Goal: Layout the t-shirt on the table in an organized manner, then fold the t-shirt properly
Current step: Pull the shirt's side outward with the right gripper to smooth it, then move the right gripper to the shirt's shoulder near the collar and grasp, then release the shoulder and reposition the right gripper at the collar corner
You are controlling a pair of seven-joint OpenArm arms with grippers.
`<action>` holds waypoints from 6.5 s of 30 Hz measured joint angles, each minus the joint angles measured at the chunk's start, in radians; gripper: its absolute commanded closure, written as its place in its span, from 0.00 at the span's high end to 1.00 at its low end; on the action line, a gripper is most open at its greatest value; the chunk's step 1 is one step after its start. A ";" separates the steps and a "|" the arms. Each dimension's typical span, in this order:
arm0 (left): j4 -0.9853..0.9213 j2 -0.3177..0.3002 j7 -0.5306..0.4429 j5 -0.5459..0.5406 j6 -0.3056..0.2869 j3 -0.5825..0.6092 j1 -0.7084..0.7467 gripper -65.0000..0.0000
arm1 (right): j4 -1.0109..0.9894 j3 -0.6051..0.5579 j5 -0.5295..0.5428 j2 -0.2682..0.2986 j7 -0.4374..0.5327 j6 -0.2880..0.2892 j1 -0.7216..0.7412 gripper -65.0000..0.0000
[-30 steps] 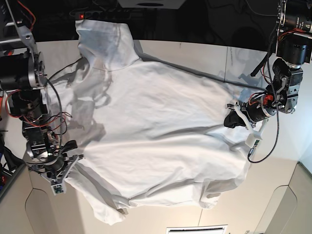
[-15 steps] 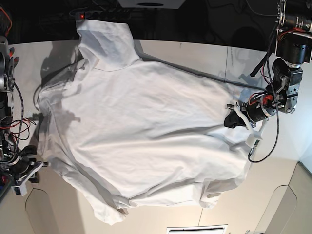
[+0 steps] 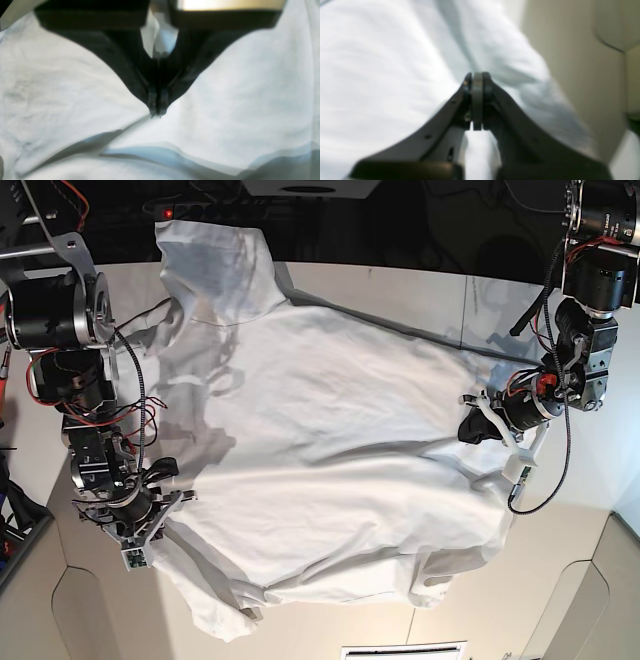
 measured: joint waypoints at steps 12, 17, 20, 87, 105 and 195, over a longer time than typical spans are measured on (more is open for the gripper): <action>0.000 0.000 -0.001 0.000 0.000 0.000 0.000 0.00 | -0.134 0.000 -0.035 0.161 0.029 -0.077 0.000 0.00; 0.000 0.000 0.000 0.001 0.000 0.000 0.000 0.00 | -0.132 0.000 -0.034 0.230 0.053 -0.101 0.023 0.00; 0.000 0.000 0.000 0.000 0.000 0.000 0.000 0.00 | -0.132 0.000 -0.034 0.247 0.067 -0.116 0.039 0.00; -0.005 0.005 -0.030 -0.020 -0.064 0.002 0.005 0.00 | 1.279 0.254 0.217 -0.252 -0.591 -0.323 -1.006 0.52; -0.007 0.005 -0.023 -0.029 -0.095 0.002 0.005 0.00 | 1.279 0.254 0.151 -0.272 -0.591 -0.344 -0.954 0.52; -0.007 0.006 -0.015 -0.037 -0.106 0.003 0.005 0.00 | 1.308 0.295 -0.129 -0.099 -0.692 -0.315 -1.070 0.48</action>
